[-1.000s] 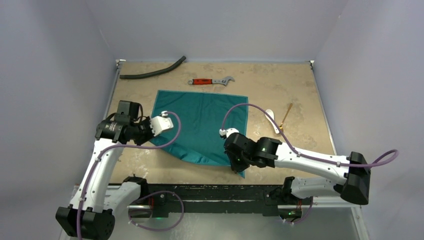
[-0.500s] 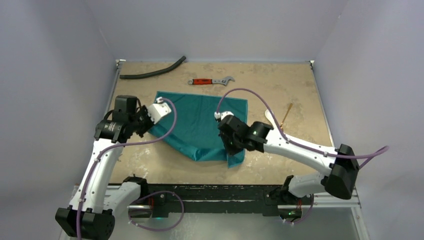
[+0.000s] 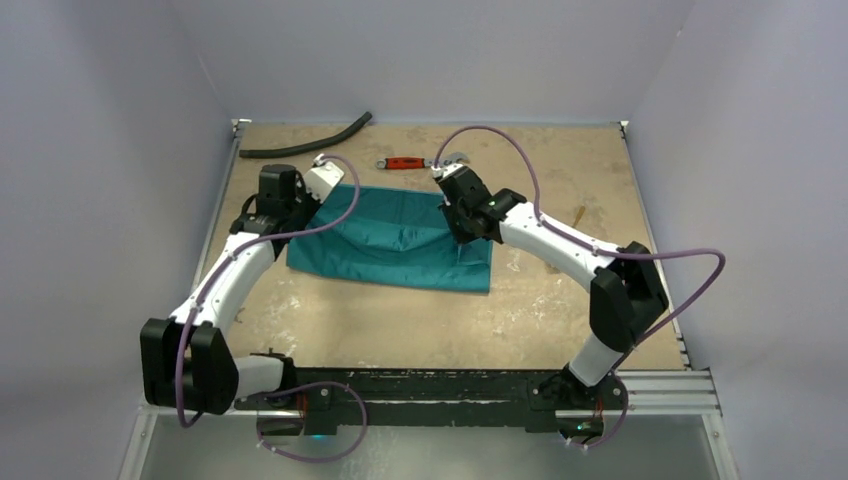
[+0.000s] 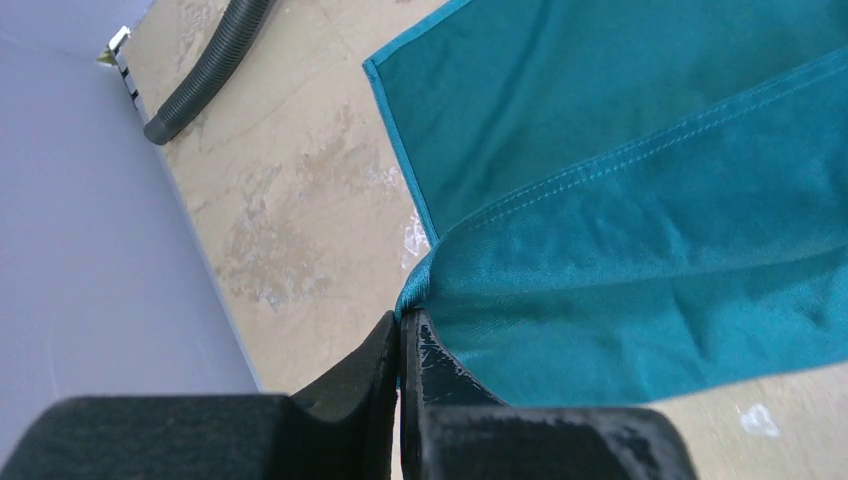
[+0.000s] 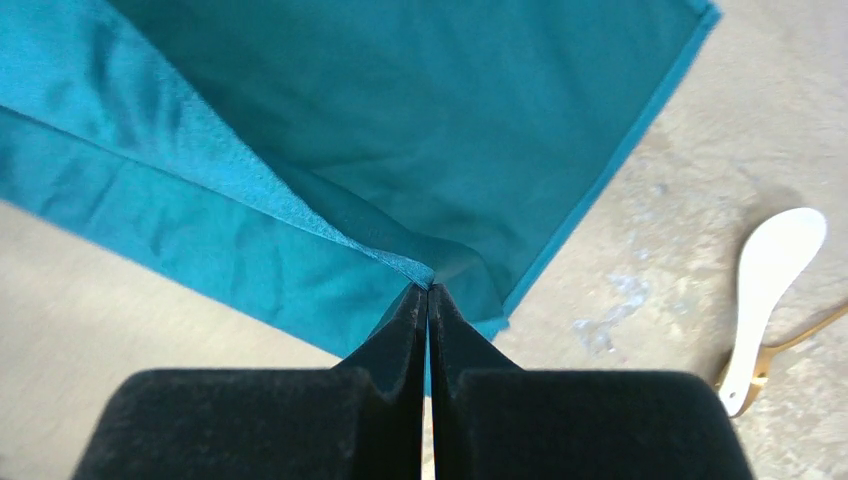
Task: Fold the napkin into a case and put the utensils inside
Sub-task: Fold and flatten the napkin at the center of the board.
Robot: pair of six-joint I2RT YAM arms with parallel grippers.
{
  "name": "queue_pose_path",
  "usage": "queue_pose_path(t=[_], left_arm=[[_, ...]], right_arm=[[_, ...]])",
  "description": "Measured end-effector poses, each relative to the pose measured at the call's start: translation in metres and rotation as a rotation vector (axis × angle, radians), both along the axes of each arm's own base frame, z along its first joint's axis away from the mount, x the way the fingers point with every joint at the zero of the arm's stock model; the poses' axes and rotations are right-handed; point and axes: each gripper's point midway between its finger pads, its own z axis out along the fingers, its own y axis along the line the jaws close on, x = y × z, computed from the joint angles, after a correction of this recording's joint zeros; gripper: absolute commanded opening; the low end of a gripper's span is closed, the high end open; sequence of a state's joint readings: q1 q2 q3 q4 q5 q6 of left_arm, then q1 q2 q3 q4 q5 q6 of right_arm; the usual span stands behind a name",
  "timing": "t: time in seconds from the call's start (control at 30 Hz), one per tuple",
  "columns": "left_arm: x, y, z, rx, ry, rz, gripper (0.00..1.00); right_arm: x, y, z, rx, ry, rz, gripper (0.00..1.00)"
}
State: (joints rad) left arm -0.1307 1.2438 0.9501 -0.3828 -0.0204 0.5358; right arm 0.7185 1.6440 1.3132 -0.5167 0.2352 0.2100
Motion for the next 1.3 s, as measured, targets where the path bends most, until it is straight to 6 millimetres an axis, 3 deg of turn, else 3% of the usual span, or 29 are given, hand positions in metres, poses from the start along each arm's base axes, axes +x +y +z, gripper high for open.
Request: queue_pose_path(t=[0.13, 0.3, 0.43, 0.57, 0.67, 0.83, 1.0, 1.17, 1.3], left_arm=[[0.019, 0.005, -0.013, 0.004, -0.025, 0.048, 0.0], [0.044, 0.01, -0.02, 0.0, -0.078, 0.091, 0.0], [0.058, 0.011, -0.047, 0.007, -0.05, 0.117, 0.0], [0.065, 0.012, -0.072, 0.012, -0.012, 0.13, 0.0], [0.07, 0.012, -0.078, 0.007, -0.015, 0.142, 0.0], [0.082, 0.011, -0.082, -0.005, -0.03, 0.159, 0.0], [0.092, 0.012, -0.088, -0.009, -0.031, 0.179, 0.0], [0.096, 0.011, -0.096, -0.018, -0.02, 0.194, 0.0], [0.097, 0.011, -0.097, -0.025, -0.019, 0.2, 0.0]], right_arm=[[0.026, -0.016, -0.009, -0.034, -0.003, -0.04, 0.0], [0.052, -0.022, -0.02, -0.037, -0.014, -0.072, 0.0], [0.067, -0.018, -0.035, -0.047, -0.004, -0.078, 0.0], [0.079, -0.016, -0.051, -0.049, 0.011, -0.081, 0.1], [0.087, -0.014, -0.056, -0.041, 0.014, -0.081, 0.25], [0.111, -0.013, -0.045, -0.02, -0.03, -0.089, 0.6], [0.134, -0.018, -0.033, -0.006, -0.082, -0.121, 0.66], [0.133, -0.027, -0.028, 0.007, -0.121, -0.146, 0.74], [0.09, -0.04, -0.02, 0.038, -0.114, -0.122, 0.77]])
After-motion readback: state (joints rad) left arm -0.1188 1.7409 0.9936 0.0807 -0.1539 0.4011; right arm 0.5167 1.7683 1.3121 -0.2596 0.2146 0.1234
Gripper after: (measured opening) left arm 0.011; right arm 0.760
